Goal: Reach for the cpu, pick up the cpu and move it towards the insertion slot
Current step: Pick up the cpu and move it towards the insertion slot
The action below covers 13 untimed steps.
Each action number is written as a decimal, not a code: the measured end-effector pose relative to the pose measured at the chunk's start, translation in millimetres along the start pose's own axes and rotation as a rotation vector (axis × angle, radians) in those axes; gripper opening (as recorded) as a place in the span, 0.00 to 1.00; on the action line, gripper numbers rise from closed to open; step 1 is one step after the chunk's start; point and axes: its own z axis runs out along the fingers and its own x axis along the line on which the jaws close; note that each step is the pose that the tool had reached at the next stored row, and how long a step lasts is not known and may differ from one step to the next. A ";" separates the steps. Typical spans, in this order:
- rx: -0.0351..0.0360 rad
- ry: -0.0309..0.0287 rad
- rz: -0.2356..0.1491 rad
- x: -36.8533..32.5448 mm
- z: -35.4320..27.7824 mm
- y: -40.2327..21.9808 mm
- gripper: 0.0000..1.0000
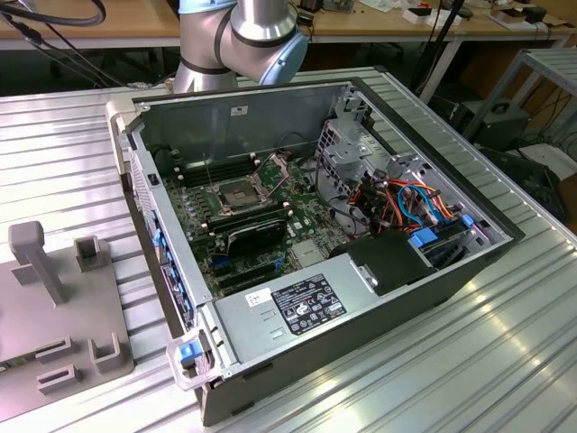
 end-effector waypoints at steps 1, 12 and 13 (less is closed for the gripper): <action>0.0000 0.0004 -0.005 0.0 0.8 0.0 0.66; 0.0024 0.0068 -0.056 -0.6 15.7 -8.9 0.66; 0.0027 0.0068 -0.056 -0.8 17.5 -11.1 0.66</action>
